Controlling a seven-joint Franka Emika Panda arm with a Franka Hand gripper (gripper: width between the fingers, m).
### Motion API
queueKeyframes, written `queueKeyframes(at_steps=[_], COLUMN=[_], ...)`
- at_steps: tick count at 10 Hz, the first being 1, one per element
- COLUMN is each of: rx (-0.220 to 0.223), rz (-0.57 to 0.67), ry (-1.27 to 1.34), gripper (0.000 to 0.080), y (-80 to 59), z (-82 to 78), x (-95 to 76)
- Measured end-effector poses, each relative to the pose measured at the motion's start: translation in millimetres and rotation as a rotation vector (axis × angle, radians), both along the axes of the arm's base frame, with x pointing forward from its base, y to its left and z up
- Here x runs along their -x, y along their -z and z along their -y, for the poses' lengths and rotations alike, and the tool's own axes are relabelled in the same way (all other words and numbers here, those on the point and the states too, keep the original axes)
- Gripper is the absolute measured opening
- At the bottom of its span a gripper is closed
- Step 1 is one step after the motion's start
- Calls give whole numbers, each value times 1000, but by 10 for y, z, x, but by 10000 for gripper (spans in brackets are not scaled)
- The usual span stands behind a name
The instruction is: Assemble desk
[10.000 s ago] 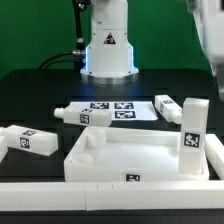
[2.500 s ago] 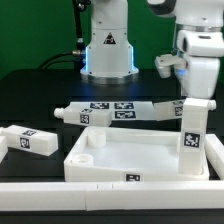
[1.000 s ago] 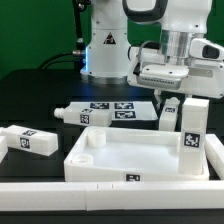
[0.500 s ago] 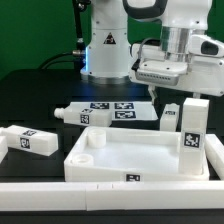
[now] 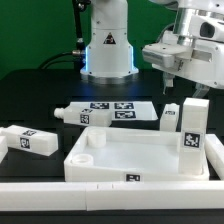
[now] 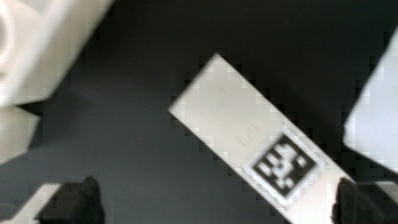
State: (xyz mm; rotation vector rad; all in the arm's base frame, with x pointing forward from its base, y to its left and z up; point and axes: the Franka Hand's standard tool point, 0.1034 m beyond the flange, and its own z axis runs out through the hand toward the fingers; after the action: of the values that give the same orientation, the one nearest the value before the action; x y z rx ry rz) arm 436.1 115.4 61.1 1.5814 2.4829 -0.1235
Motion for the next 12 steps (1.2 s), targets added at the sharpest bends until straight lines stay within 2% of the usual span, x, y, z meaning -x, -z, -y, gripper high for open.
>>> queueKeyframes(at_steps=[4, 6, 7, 8, 12], rx=[-47, -98, -66, -75, -94], rz=[51, 103, 111, 117, 142], ry=[340, 810, 1099, 1151, 1376], gripper=[649, 649, 649, 649, 649], y=[4, 6, 12, -29, 4], z=[-10, 6, -15, -14, -38], x=[13, 42, 87, 16, 73])
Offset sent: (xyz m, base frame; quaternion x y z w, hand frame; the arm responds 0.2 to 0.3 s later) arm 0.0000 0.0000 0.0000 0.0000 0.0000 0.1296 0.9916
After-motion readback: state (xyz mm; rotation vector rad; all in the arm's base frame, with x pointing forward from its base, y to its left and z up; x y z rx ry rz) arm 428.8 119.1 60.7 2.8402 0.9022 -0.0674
